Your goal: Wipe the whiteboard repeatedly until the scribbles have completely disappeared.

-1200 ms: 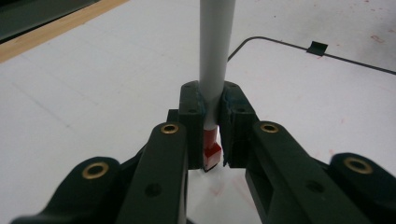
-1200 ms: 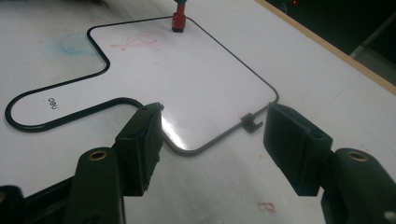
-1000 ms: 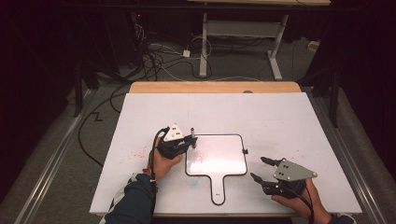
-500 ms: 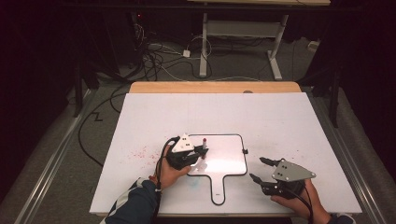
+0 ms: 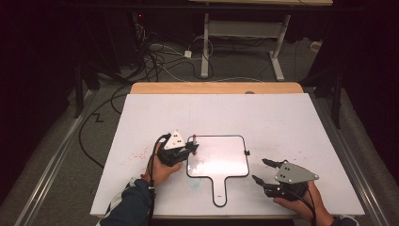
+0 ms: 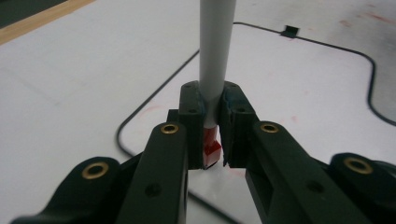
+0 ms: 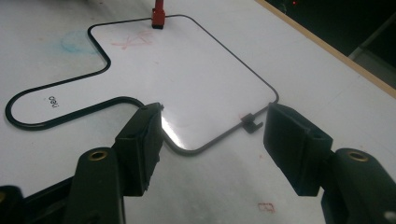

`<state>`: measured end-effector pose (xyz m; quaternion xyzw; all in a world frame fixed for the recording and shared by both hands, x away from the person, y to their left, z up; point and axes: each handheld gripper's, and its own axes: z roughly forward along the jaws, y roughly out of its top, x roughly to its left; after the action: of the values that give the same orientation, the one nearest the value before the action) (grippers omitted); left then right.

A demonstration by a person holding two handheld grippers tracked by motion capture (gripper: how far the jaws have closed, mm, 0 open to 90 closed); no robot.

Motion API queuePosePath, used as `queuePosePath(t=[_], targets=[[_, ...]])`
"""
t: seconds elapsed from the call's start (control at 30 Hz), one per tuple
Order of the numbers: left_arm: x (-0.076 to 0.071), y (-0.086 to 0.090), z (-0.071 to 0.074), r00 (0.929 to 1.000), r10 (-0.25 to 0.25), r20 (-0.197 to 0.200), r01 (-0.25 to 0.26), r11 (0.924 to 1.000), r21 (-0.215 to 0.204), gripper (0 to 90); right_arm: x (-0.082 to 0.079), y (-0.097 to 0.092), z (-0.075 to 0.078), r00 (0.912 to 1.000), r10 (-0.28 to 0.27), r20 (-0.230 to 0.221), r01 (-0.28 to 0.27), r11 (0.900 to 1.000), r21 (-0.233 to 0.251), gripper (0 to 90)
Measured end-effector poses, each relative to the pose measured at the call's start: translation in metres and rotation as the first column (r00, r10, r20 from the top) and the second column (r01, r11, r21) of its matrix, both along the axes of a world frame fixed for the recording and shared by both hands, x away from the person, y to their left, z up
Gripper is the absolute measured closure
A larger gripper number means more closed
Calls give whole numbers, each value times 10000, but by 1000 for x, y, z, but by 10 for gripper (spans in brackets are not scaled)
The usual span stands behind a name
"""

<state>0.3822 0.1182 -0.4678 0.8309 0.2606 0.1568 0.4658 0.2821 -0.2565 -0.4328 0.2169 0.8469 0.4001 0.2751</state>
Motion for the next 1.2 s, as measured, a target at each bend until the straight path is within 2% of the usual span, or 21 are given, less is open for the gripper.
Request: queuePosePath(t=[0.1,0.23,0.43,0.67,0.83,0.97,1.2], targets=[[0,6,-1,9999,157,-2,-157,9999,-31,788,0,1,0,10000,-11,-3,11,10000,-21,382],[-1,5,-2,9999,109,-72,-111,9997,-202,788,0,2,0,10000,28,-7,-28,10000,-42,382],[-11,-11,-3,9982,-594,-123,589,9976,-355,788,0,2,-1,10000,65,-34,-66,10000,-52,382],[-25,-28,-2,9898,-1410,-225,1399,9892,-434,788,0,2,-1,10000,76,-38,-76,10000,-49,382],[-27,-27,-2,9866,-1615,-218,1607,9864,-356,788,0,2,-1,10000,60,-72,-60,10000,-52,382],[-21,-19,-1,9914,-1304,-82,1302,9914,-155,788,0,3,-1,10000,70,-52,-71,10000,-68,383],[-8,0,-2,9990,-442,-105,441,9989,-151,788,0,3,-2,10000,41,-31,-42,9999,-118,382]])
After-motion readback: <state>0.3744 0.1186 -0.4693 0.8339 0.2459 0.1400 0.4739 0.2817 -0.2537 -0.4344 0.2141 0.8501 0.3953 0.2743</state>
